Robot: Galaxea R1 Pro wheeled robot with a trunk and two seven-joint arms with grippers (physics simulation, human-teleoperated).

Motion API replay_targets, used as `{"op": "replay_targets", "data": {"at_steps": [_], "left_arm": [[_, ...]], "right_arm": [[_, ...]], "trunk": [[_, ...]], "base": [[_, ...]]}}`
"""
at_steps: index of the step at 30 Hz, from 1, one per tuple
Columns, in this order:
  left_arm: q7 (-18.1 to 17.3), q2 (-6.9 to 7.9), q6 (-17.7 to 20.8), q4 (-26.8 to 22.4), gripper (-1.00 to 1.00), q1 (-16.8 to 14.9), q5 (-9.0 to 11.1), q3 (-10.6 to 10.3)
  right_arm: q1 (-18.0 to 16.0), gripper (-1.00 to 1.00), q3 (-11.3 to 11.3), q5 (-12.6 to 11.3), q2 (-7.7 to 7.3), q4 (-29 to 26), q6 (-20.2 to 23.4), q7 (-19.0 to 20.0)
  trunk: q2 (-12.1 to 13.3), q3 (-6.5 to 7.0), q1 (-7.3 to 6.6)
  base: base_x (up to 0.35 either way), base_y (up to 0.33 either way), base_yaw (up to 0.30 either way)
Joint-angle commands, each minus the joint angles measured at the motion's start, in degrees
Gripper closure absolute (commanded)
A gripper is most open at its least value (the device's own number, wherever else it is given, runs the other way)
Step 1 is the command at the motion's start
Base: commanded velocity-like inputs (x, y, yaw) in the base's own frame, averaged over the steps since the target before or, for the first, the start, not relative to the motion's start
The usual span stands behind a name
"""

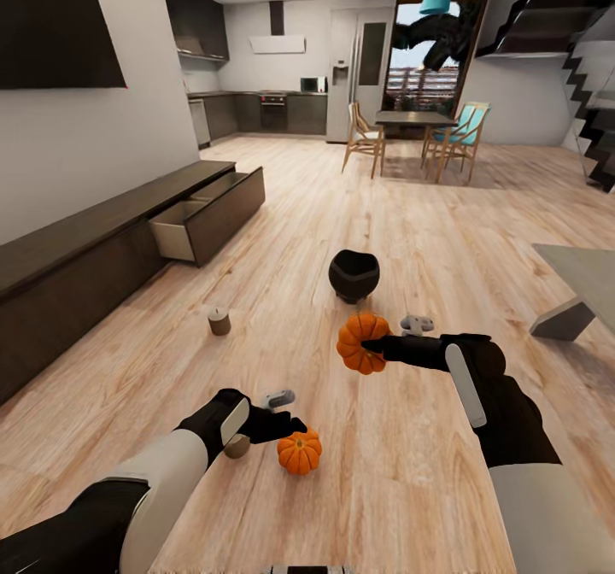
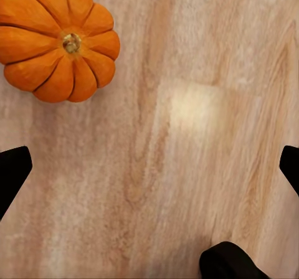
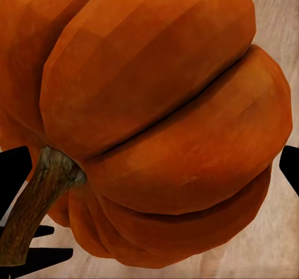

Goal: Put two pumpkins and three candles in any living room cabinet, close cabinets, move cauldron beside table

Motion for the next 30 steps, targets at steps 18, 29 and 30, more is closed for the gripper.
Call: {"op": "replay_targets", "data": {"at_steps": [18,29,30], "left_arm": [[0.4,0.01,-6.0,0.0,-1.00,0.0,0.4,0.2],[0.5,0.09,-9.3,0.4,-1.00,0.0,0.5,0.4],[0.5,0.09,-9.3,0.4,-1.00,0.0,0.5,0.4]], "right_arm": [[0.0,1.00,0.1,-0.1,0.05,-0.1,0.2,0.1],[0.0,1.00,0.1,-0.1,0.06,-0.1,0.2,0.2],[0.0,1.00,0.1,-0.1,0.06,-0.1,0.2,0.2]], "trunk": [[-0.2,-3.40,0.37],[-0.2,-3.40,0.37],[-0.2,-3.40,0.37]], "base": [[0.000,0.000,0.000],[0.025,0.000,0.000],[0.231,0.000,0.000]]}}
